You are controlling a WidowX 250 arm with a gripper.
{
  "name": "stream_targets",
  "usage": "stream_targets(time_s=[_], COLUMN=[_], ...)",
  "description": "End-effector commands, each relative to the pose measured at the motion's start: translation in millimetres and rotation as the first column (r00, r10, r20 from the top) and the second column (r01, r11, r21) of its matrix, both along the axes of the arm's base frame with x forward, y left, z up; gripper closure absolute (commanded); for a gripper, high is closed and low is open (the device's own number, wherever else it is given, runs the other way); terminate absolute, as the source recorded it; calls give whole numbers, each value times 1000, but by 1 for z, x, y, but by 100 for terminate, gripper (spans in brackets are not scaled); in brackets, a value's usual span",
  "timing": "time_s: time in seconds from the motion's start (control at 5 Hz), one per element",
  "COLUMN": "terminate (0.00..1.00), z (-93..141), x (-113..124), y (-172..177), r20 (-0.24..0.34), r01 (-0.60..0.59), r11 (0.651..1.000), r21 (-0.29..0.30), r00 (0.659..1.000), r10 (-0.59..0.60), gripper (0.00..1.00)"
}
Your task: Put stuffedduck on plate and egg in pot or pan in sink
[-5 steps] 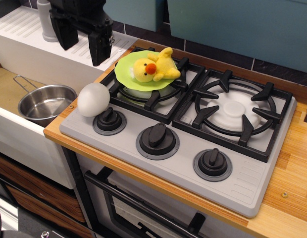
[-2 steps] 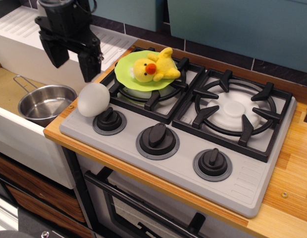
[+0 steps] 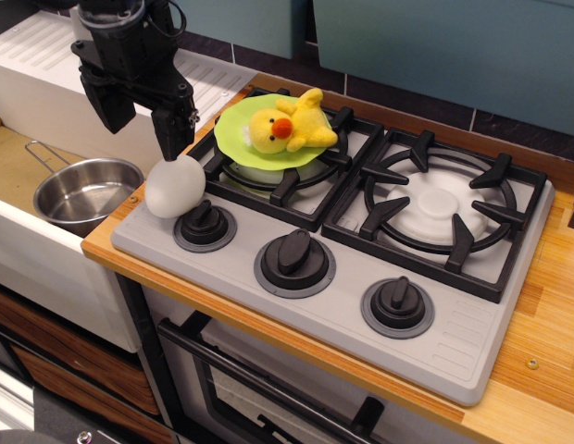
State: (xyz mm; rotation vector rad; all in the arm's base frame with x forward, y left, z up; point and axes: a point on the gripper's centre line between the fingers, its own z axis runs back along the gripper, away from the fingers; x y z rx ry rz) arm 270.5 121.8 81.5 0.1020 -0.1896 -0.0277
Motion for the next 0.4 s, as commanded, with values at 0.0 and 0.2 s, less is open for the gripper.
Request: stream_targets(time_s=[0.0,0.2], terminate=[0,0], z=[1,-6], x=[11,12], y=[-2,-4], r20=[45,53], r01=[2,1], r11=[1000,1000], r21=[-2,-6], r00=[999,999], r10=[-2,-1], gripper=[0,0])
